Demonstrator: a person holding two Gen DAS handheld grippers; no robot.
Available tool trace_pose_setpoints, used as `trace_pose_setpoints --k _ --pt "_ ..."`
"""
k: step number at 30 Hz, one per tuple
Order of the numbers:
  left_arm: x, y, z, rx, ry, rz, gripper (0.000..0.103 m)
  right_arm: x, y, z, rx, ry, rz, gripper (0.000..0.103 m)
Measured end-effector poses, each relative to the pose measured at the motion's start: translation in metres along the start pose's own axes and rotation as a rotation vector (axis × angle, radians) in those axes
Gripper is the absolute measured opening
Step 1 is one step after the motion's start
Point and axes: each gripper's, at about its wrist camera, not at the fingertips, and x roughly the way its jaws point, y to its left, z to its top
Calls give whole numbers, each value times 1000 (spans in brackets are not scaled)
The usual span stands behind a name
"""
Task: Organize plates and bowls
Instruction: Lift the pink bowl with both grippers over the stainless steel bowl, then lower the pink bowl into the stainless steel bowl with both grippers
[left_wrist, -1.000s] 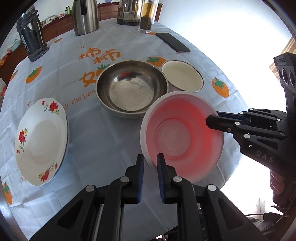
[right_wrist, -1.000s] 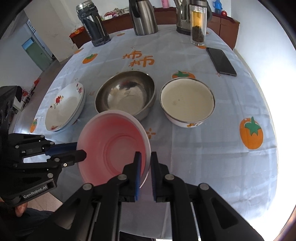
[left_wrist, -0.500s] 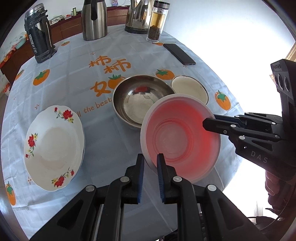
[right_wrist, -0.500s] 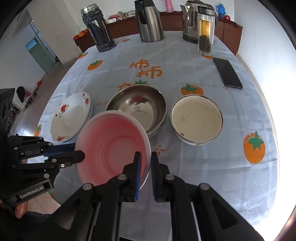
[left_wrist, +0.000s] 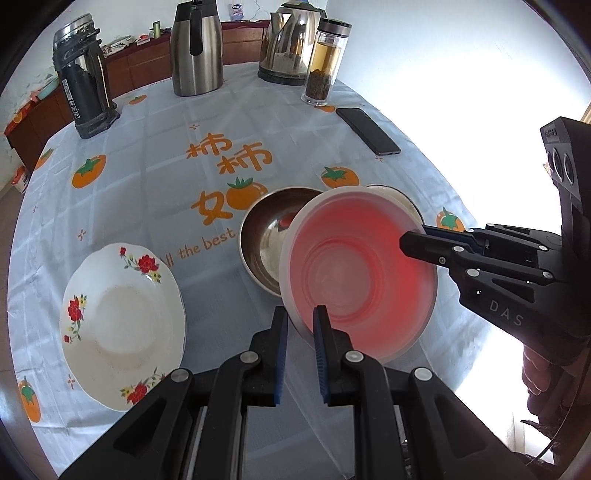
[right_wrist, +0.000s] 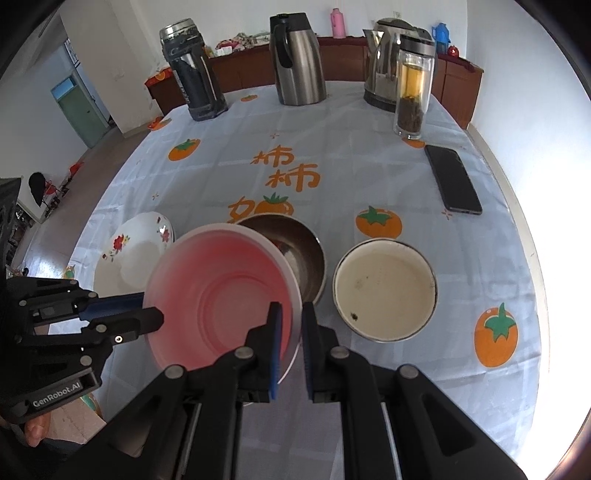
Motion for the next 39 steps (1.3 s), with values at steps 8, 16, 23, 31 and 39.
trace_pose_setpoints --k 8,16,23,31,39 --pt "5 3 18 -2 -13 17 16 13 -3 21 -36 7 -32 10" --pt "19 7 35 -22 4 28 16 31 -9 40 -60 26 -58 10" --pt "32 12 38 -41 24 43 16 49 -10 49 -87 62 -66 11" --pt "47 15 36 -56 59 40 16 65 -8 53 -122 104 -80 11" --pt "58 18 31 -83 92 21 16 76 -9 52 -140 140 -83 11"
